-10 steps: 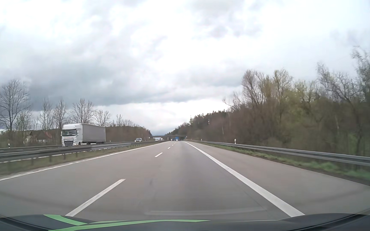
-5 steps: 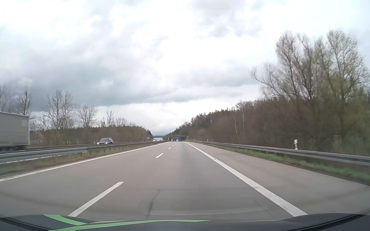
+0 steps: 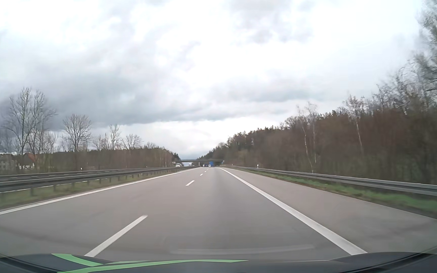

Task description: Follow the waypoints while adhering to traffic rules and regulations

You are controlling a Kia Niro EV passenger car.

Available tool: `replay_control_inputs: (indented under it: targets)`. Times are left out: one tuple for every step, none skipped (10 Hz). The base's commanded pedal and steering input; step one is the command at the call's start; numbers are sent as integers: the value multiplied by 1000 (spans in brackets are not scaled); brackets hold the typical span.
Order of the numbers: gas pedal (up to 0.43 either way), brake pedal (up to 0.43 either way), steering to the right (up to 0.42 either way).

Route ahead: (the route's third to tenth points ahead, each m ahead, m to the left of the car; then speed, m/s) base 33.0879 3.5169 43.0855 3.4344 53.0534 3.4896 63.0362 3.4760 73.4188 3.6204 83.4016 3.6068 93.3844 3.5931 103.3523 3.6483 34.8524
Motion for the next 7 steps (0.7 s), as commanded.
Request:
replay_control_inputs:
  targets:
    - [441, 0, -4]
    - [441, 0, -4]
    - [441, 0, -4]
    - [441, 0, -4]
    - [441, 0, -4]
    - [441, 0, -4]
    - [441, 0, -4]
